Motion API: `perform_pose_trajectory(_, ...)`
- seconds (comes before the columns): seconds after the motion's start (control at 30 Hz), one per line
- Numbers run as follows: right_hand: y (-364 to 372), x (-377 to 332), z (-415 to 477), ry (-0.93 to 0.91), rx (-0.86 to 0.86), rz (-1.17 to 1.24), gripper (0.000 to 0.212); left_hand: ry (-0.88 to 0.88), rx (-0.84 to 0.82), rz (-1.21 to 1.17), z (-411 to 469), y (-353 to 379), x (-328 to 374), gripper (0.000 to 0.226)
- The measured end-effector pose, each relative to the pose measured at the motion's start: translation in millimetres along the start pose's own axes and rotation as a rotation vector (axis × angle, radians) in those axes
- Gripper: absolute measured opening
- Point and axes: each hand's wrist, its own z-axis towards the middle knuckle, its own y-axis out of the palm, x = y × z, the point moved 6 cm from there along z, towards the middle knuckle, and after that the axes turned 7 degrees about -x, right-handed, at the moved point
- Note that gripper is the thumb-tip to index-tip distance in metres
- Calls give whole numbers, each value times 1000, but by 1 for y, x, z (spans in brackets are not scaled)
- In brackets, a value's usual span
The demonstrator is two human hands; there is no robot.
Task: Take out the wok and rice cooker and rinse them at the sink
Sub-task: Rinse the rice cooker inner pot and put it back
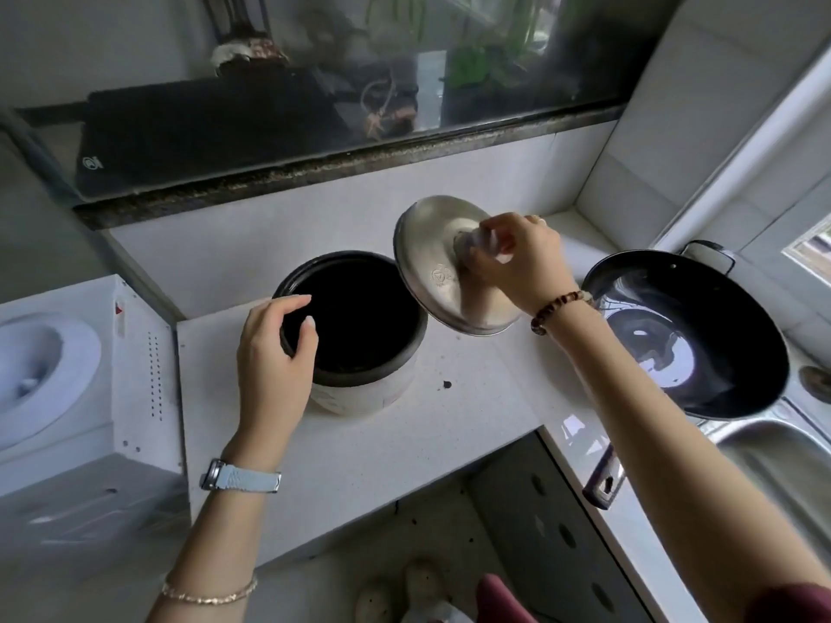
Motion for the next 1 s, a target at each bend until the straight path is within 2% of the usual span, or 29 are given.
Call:
perform_pose_trajectory(0.2,33,108,-38,289,-180,-92,30,37,-52,-17,-1,33,15,23)
perform_pose_trajectory(0.37,67,158,-66,476,-281,-139,30,56,-97,-16,1,52,19,24)
perform_pose_trajectory(0.57,100,181,-74,513,-354,-195,31,36,-107,10,3,55,15,24)
perform_pose_trajectory(1.0,130,199,-59,524,-369,-257,32,-49,-85,80,-2,38,-4,23)
